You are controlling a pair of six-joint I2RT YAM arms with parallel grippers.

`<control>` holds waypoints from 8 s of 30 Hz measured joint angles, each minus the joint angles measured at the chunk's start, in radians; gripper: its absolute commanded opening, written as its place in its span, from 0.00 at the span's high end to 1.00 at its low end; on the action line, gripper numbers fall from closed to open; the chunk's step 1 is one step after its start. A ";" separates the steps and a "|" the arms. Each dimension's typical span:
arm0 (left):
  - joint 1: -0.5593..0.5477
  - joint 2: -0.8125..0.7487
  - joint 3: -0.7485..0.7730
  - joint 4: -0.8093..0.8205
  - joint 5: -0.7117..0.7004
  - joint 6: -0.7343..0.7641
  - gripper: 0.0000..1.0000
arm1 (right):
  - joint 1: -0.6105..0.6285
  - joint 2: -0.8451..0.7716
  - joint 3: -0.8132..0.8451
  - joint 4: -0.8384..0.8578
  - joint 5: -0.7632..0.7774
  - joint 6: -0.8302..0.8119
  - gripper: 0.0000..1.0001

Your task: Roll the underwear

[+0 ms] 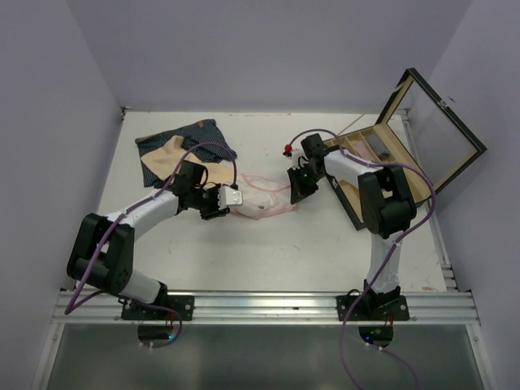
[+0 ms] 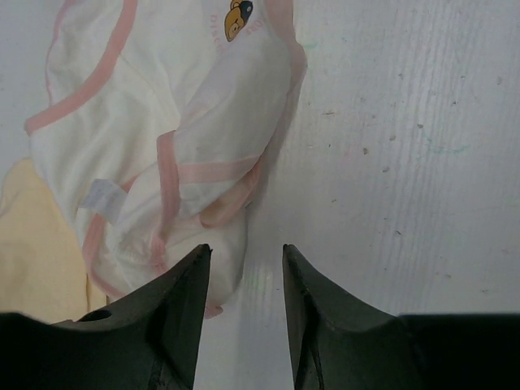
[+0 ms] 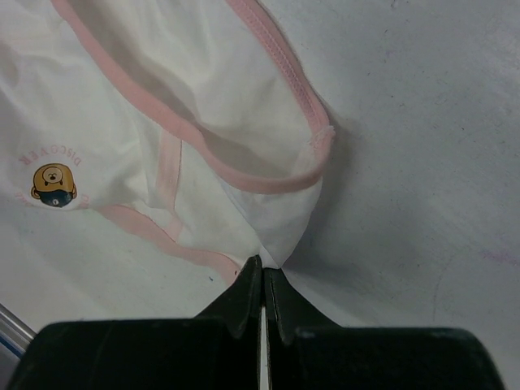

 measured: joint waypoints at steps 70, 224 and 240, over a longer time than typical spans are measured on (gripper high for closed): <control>-0.152 -0.059 0.081 -0.696 0.171 0.455 1.00 | -0.082 -0.062 -0.021 -0.216 -0.084 -0.044 1.00; -0.063 -0.013 -0.119 -0.366 0.041 -0.056 1.00 | 0.039 -0.135 -0.151 -0.393 -0.292 -0.350 1.00; -0.063 -0.085 -0.114 -0.392 0.064 -0.036 0.61 | 0.041 -0.129 -0.132 -0.521 -0.240 -0.500 0.77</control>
